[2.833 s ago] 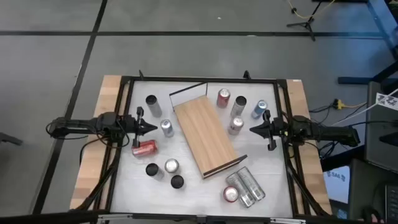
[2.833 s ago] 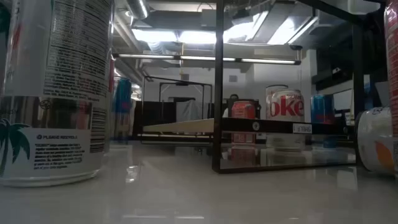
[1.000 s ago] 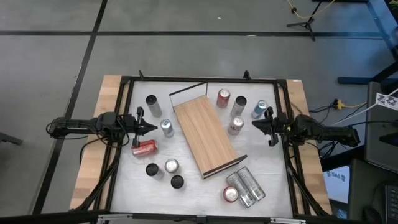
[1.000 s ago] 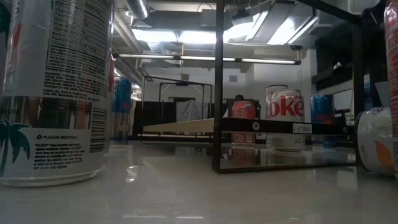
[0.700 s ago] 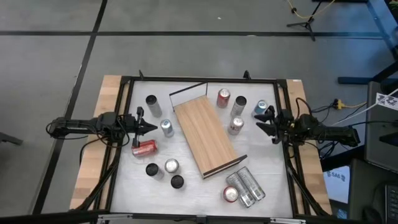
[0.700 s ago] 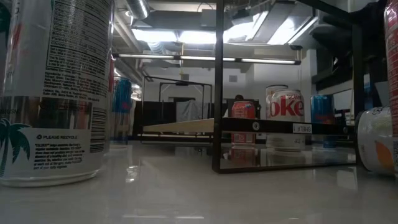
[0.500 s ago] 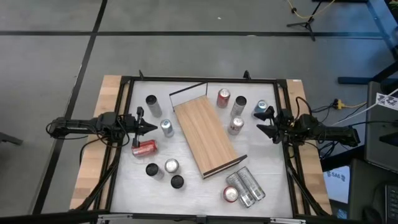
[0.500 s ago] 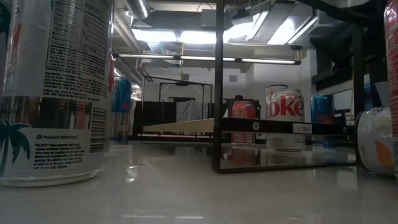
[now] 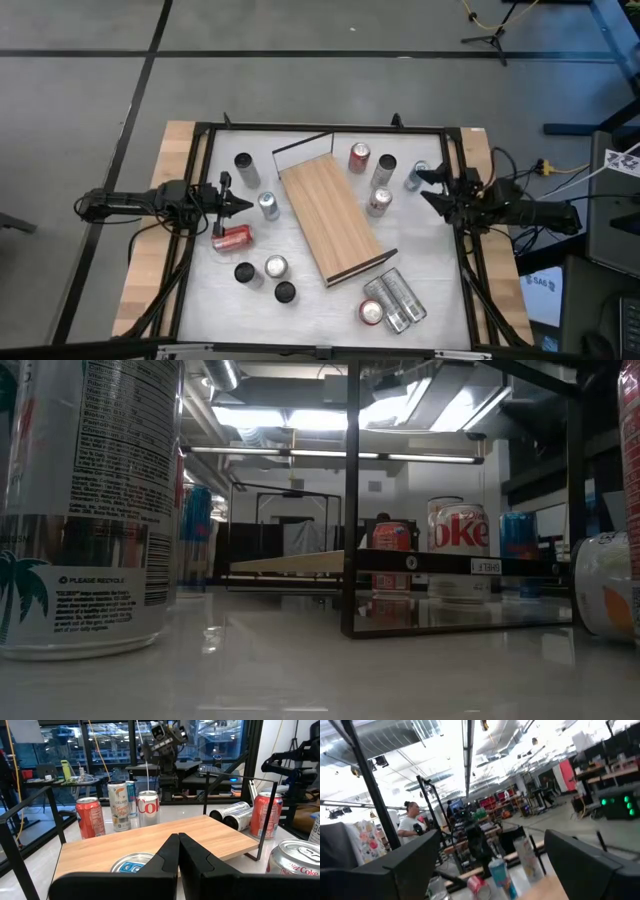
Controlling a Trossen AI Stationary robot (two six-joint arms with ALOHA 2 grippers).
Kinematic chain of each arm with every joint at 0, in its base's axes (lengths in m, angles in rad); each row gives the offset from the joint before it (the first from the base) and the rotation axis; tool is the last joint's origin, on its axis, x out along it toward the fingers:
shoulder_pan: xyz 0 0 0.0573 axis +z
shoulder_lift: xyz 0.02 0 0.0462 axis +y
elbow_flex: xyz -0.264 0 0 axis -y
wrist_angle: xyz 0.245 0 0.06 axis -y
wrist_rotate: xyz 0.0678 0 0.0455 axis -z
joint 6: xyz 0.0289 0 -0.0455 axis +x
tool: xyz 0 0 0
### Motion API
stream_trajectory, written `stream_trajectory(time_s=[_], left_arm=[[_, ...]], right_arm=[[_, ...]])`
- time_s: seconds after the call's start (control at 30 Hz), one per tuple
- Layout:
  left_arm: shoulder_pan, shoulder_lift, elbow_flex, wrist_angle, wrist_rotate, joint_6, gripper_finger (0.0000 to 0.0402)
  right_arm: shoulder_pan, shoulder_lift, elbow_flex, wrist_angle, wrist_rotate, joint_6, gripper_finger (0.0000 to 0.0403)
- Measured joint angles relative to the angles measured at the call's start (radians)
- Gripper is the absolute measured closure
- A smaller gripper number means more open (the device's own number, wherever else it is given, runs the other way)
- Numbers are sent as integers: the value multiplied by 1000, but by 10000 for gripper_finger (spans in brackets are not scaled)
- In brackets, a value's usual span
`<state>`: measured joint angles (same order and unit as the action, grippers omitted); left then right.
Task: Place canned beverage on shelf
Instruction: Put the top right orange soda can on the shelf
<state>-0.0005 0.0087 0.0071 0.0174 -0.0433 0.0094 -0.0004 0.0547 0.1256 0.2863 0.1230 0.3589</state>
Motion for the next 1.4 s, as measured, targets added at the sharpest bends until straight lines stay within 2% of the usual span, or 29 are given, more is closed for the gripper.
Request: stream_trajectory(time_s=[0.1, 0.27, 0.63, 0.8, 1.0, 1.2, 1.4], left_arm=[[0, 0, 0, 0, 0, 0, 401], [0, 0, 0, 0, 0, 0, 401], [0, 0, 0, 0, 0, 1, 401], [0, 0, 0, 0, 0, 1, 401], [0, 0, 0, 0, 0, 0, 401], [0, 0, 0, 0, 0, 0, 401], [0, 0, 0, 0, 0, 0, 401]], right_arm=[[0, 60, 66, -27, 7, -31, 51], [0, 215, 221, -140, 108, -61, 52], [0, 621, 672, -534, 333, -208, 52], [-39, 795, 871, -677, 348, -263, 52], [-190, 996, 1087, -837, 283, -264, 52], [-350, 1181, 1220, -933, 65, -291, 52], [-471, 1342, 1263, -944, -103, -293, 52]])
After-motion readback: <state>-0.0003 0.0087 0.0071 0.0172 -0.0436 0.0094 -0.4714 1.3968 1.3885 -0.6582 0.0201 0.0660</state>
